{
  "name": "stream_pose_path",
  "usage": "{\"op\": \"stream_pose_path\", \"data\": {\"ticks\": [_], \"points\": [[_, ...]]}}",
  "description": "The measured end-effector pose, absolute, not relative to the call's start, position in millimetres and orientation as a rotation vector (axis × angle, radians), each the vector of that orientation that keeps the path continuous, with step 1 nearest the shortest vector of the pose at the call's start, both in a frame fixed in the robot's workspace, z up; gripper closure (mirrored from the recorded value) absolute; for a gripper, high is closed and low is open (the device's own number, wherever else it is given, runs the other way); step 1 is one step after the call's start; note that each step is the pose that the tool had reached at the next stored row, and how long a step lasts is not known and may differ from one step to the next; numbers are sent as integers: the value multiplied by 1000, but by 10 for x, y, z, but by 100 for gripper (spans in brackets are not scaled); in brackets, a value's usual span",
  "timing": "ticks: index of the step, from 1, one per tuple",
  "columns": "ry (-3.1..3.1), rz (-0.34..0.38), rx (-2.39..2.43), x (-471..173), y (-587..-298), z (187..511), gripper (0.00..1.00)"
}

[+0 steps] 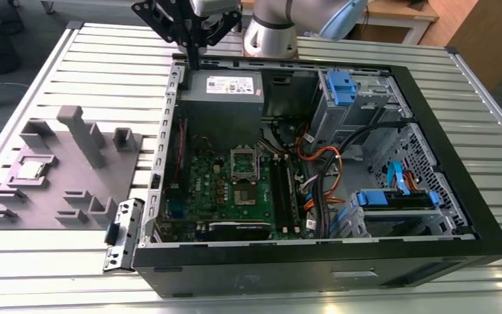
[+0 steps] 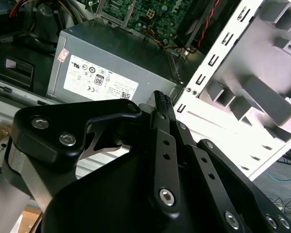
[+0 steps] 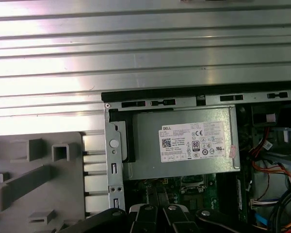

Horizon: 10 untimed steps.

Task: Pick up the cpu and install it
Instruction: 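Reach for the cpu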

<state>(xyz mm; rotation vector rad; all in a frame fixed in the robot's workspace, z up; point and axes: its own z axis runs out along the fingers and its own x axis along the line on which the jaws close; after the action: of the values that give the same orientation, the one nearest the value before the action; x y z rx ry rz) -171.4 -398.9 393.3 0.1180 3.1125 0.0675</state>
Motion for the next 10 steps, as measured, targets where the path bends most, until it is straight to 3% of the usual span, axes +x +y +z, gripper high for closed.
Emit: {"op": "stream_pose_path", "data": {"ticks": [10], "points": [[3113,68,118,-1792,-3989,3933,89]]}}
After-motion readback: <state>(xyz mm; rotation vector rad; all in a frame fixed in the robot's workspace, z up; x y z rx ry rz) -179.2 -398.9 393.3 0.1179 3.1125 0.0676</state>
